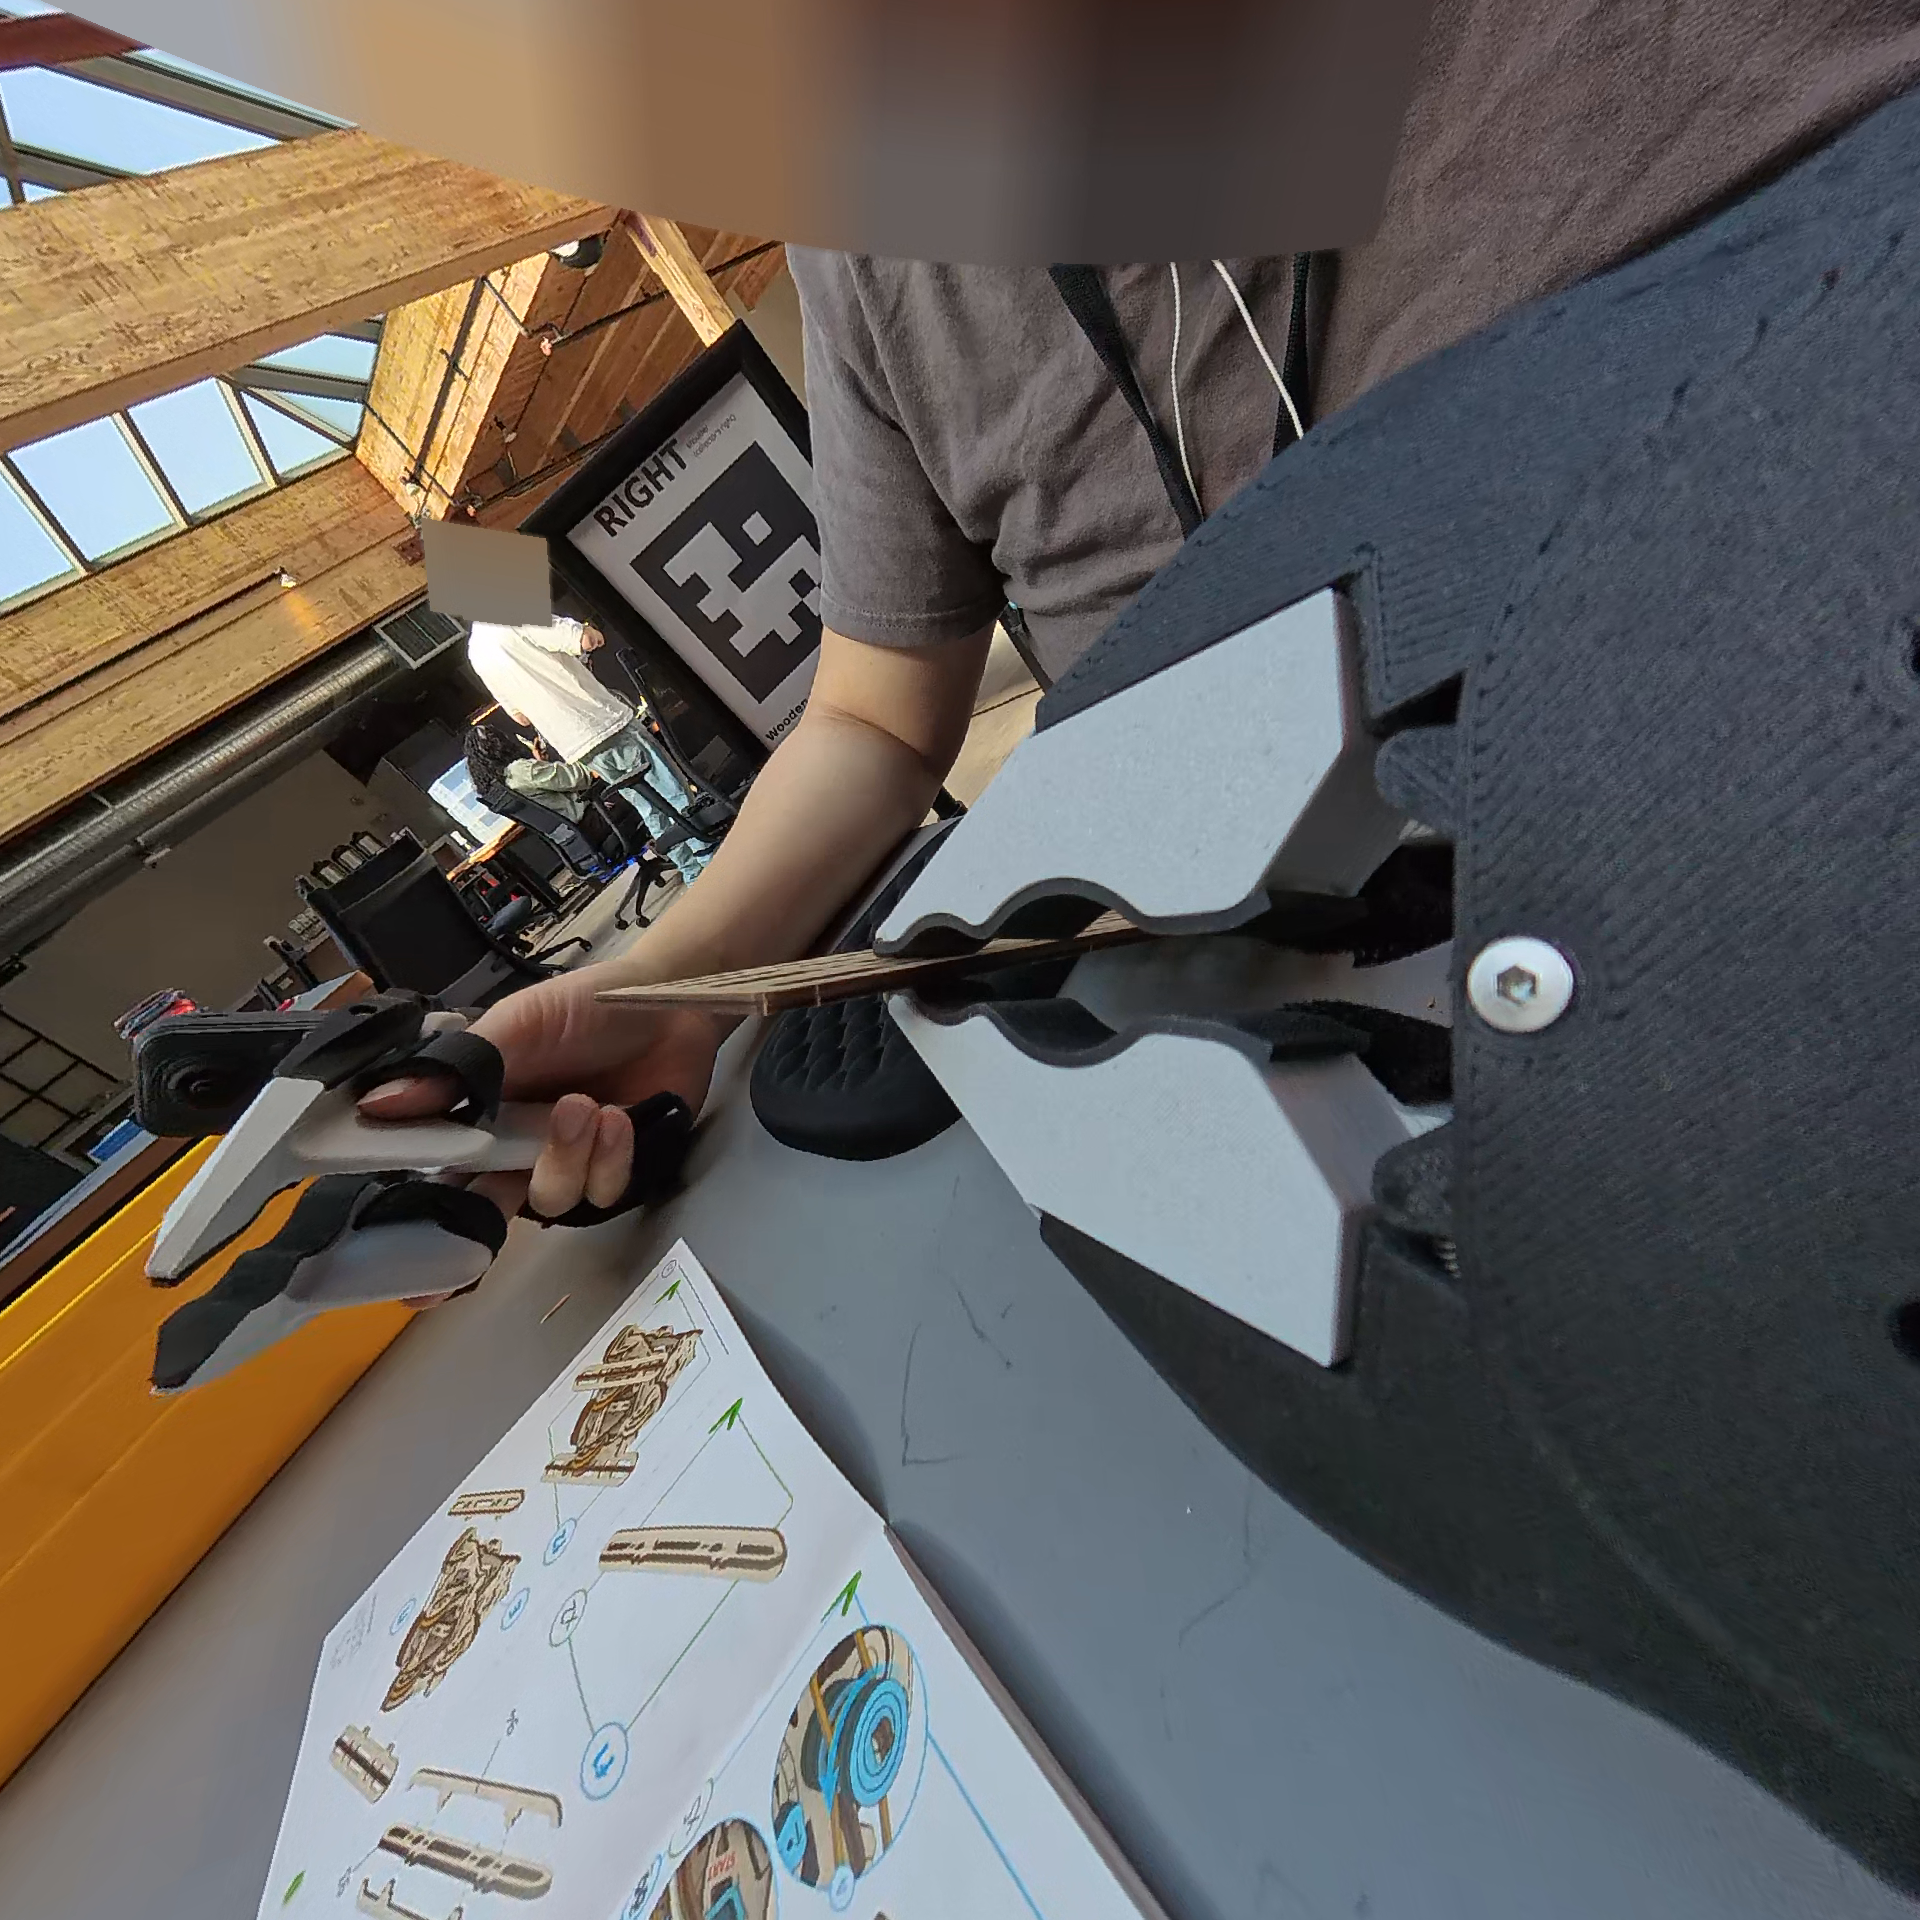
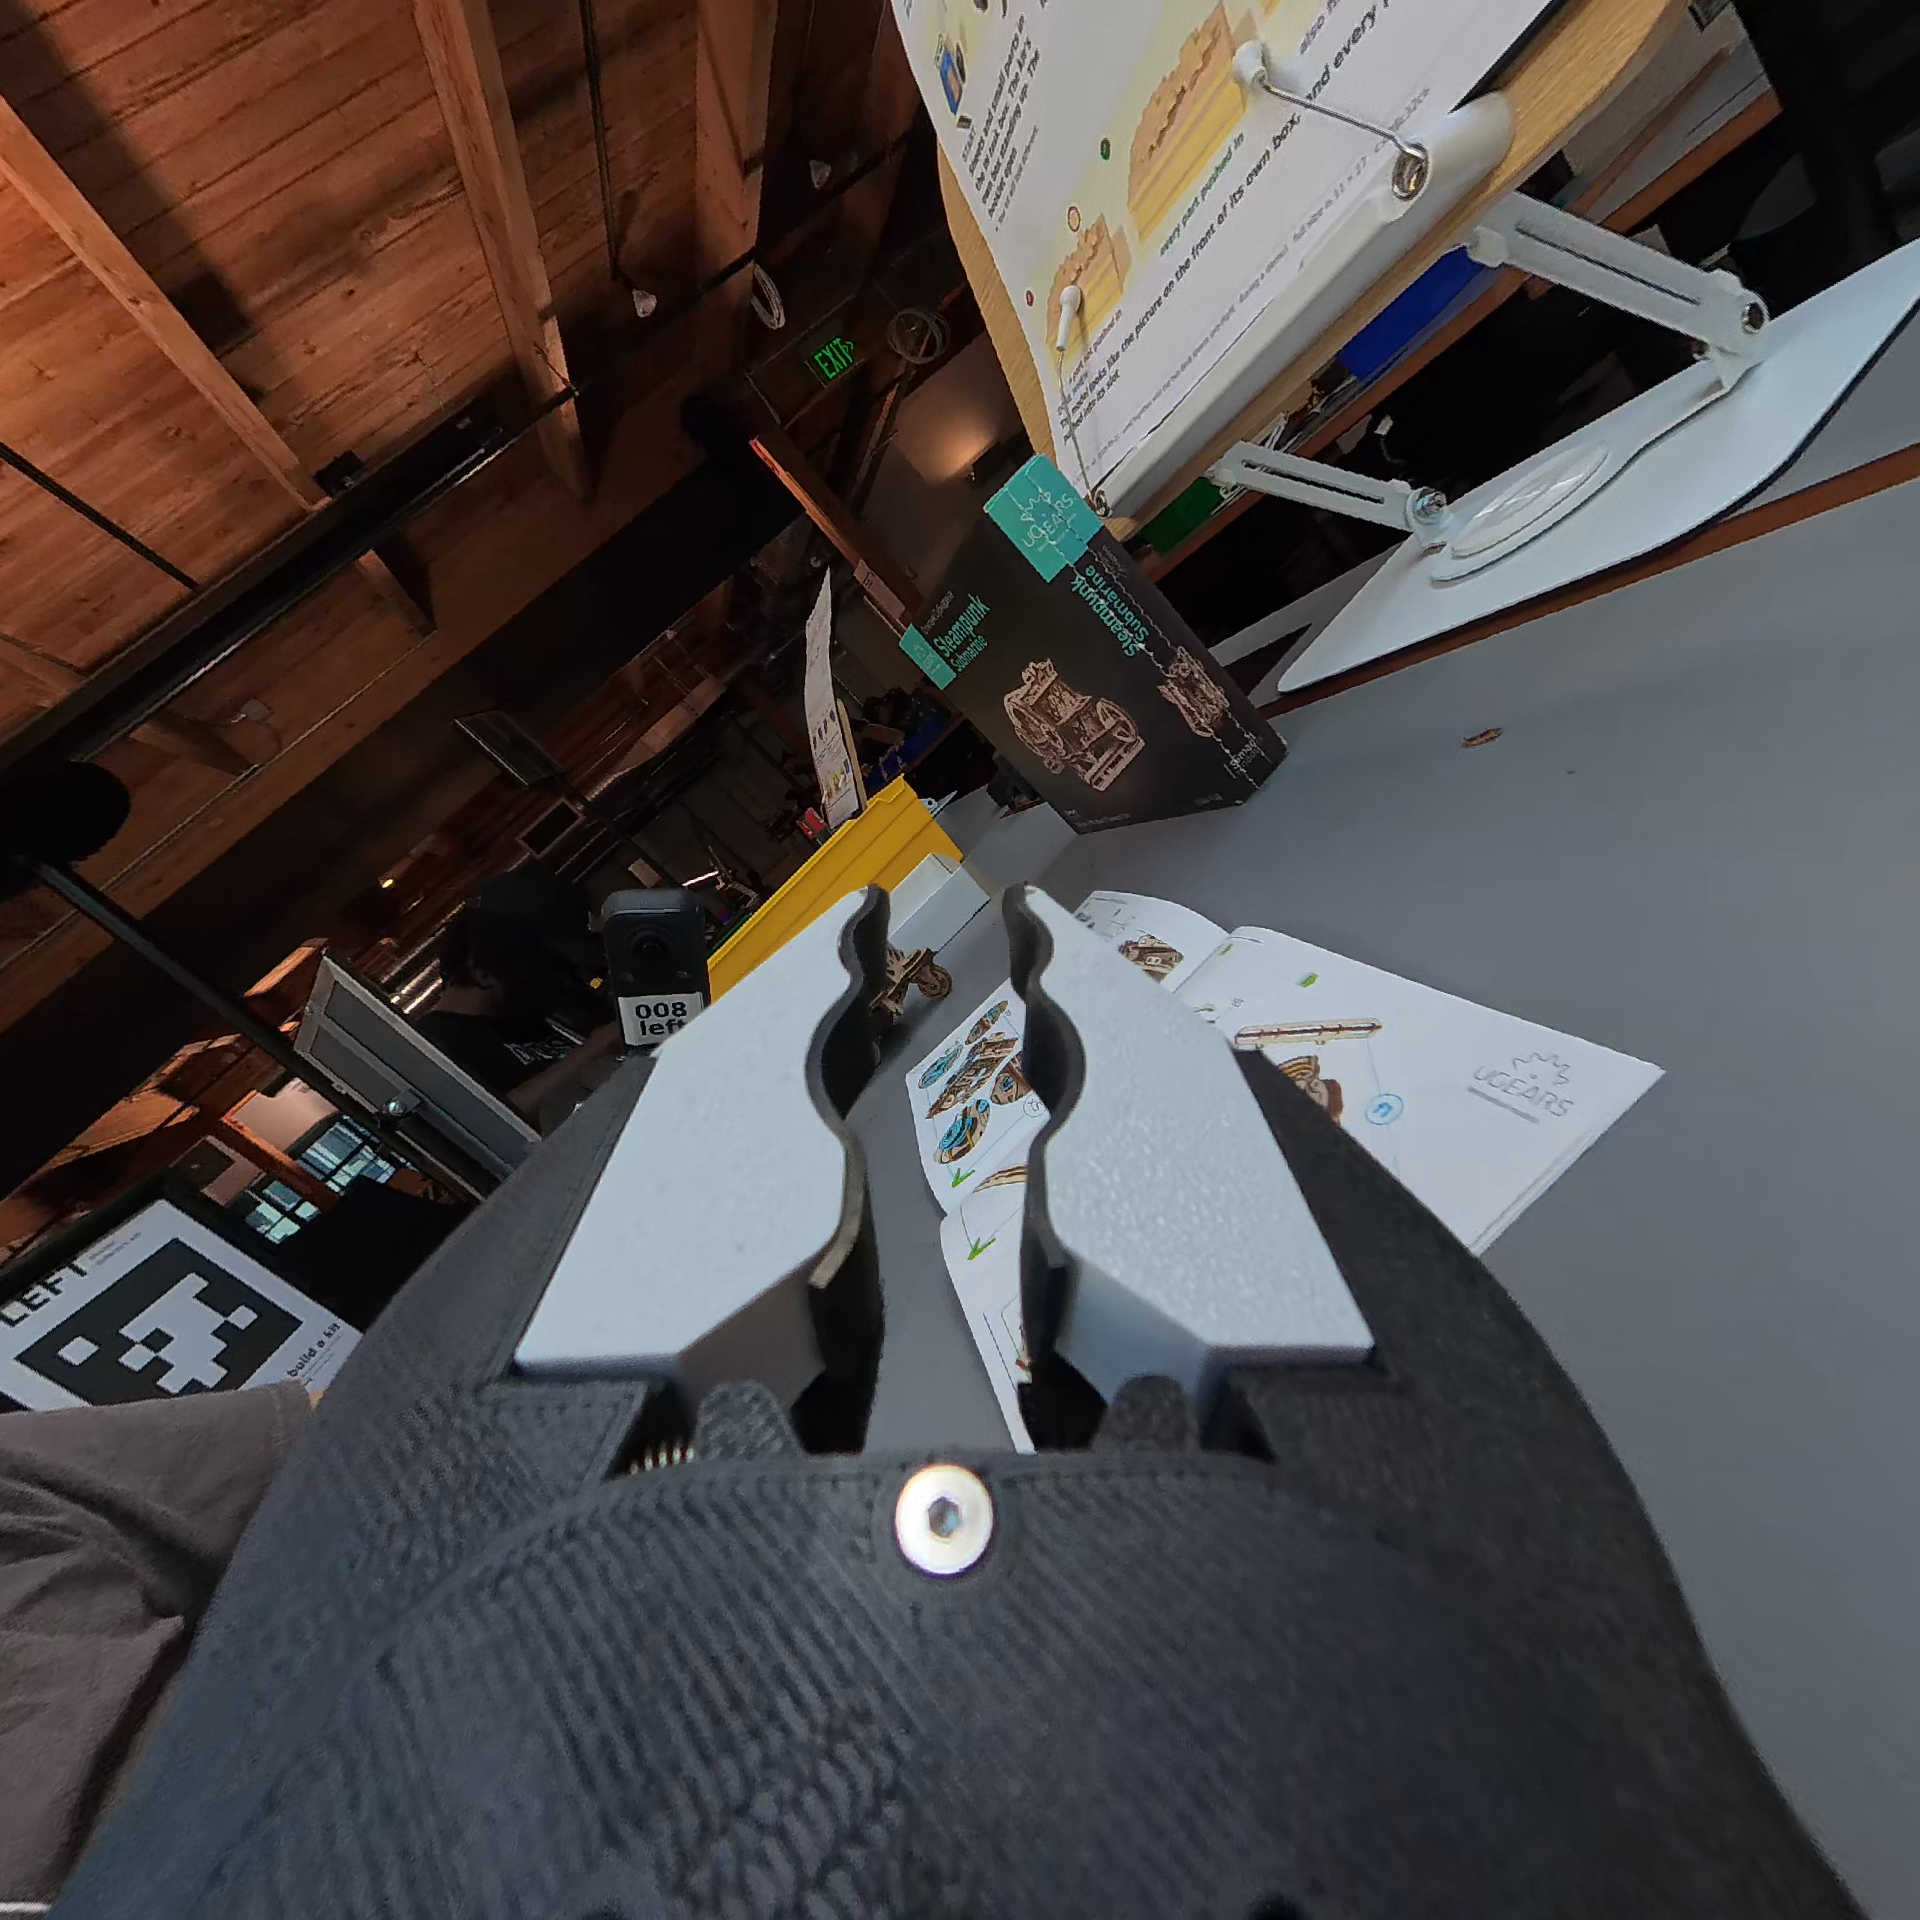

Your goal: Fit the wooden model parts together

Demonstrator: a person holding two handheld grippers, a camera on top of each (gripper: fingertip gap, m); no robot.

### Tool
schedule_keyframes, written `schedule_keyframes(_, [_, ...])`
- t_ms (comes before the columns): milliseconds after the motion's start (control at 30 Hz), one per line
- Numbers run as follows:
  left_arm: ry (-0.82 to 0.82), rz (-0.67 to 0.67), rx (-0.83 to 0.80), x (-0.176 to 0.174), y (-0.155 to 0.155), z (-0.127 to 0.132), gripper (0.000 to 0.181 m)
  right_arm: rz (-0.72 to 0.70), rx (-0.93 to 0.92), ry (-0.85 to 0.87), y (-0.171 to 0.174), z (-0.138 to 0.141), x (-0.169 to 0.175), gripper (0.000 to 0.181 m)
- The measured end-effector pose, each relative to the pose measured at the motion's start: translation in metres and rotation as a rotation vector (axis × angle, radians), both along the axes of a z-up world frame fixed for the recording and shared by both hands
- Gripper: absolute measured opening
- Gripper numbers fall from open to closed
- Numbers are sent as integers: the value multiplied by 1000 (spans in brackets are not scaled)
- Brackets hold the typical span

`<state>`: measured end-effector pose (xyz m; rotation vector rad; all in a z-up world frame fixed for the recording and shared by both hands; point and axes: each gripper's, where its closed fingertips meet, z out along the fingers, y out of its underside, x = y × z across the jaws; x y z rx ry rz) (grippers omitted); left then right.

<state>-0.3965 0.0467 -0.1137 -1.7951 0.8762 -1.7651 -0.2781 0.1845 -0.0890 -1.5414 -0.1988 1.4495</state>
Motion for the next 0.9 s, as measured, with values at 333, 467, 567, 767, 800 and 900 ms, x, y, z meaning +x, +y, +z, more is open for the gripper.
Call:
schedule_keyframes(333, [16,40,-37,-3,7,-2,1,345,-86,-93,-60,8,-67,41])
schedule_keyframes(467, [1,62,-80,-8,14,-2,0,481,-117,-228,-86,-16,-91,41])
schedule_keyframes(567, [6,78,-76,-11,17,-3,0,572,-144,-235,-100,-22,-99,35])
schedule_keyframes(767, [-8,82,-46,-12,18,2,0,607,-152,-204,-101,-19,-97,28])
schedule_keyframes(800, [-10,80,-39,-12,17,2,0,607,-149,-212,-102,-20,-98,28])
schedule_keyframes(900, [-9,80,-18,-11,17,3,0,607,-135,-237,-104,-21,-100,26])
